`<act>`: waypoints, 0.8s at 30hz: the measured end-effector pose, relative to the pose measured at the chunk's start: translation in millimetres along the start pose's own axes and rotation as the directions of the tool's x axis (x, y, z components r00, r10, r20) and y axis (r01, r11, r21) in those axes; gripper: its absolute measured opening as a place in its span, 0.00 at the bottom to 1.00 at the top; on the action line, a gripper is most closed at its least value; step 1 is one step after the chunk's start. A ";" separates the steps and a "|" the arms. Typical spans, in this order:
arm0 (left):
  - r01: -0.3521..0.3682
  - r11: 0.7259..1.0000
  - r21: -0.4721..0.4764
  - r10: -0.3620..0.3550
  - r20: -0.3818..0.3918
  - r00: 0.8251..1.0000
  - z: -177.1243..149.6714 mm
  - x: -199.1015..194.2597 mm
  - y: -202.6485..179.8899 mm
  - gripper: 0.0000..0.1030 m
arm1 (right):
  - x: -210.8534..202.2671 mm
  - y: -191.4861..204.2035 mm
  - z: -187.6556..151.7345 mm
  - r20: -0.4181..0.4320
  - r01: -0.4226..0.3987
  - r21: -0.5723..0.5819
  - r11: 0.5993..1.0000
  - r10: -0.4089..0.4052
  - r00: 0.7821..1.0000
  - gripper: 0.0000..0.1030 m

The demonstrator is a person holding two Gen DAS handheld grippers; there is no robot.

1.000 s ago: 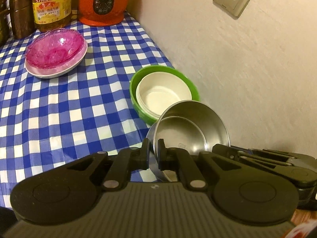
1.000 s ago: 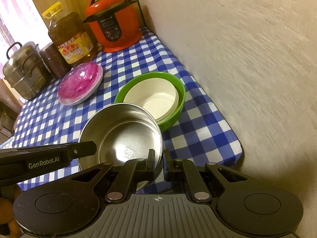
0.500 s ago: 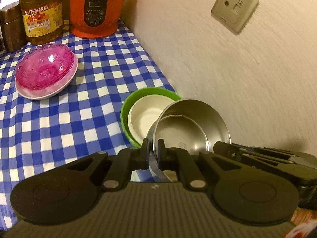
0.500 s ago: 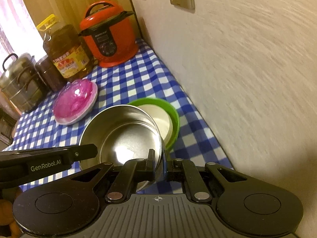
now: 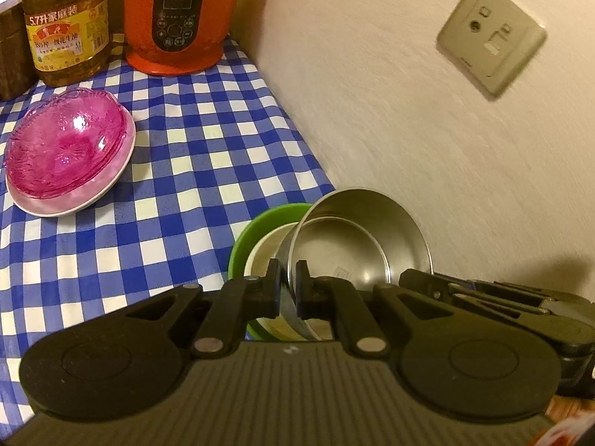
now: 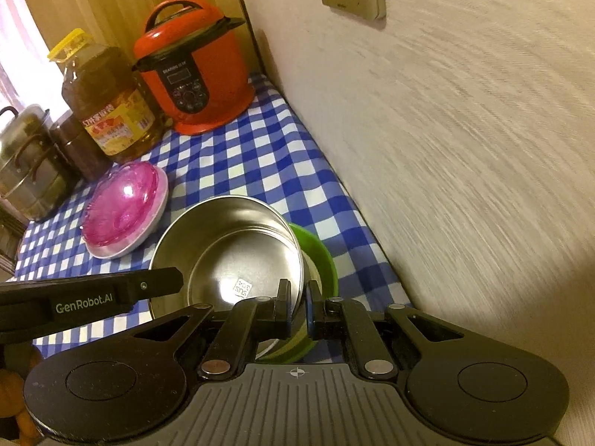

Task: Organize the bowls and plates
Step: 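Lower the steel bowl into the cream-white bowl inside the green bowl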

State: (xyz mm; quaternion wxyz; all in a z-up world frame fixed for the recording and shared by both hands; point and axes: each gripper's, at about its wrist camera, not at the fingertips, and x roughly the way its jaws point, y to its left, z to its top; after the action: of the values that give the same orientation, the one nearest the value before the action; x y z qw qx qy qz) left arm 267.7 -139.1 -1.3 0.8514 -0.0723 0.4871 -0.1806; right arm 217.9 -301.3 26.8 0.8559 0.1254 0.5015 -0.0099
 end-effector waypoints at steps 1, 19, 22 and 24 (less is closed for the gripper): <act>-0.001 1.000 0.000 0.001 -0.004 1.000 1.0 3.1 0.9 0.06 | 3.8 -0.3 1.6 -0.005 0.001 -0.001 1.000 -0.001 1.000 0.07; -0.021 1.000 -0.021 0.020 -0.076 0.997 -4.9 37.3 13.8 0.05 | 40.5 -1.2 0.5 -0.065 0.010 -0.016 1.000 -0.011 0.998 0.07; -0.023 0.999 -0.024 0.021 -0.080 0.997 -6.0 39.3 15.2 0.05 | 43.3 -0.8 -0.3 -0.069 0.011 -0.017 1.000 -0.013 0.998 0.07; -0.024 0.999 -0.024 0.022 -0.083 0.996 -5.7 40.6 15.8 0.05 | 44.4 -0.6 -0.4 -0.070 0.012 -0.017 1.000 -0.013 0.997 0.07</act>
State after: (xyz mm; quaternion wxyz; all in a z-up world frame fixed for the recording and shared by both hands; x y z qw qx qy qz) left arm 285.2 -139.5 -41.5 0.8315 -0.0700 0.5251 -0.1675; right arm 239.6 -297.0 -11.7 0.8387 0.1155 0.5322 -0.0068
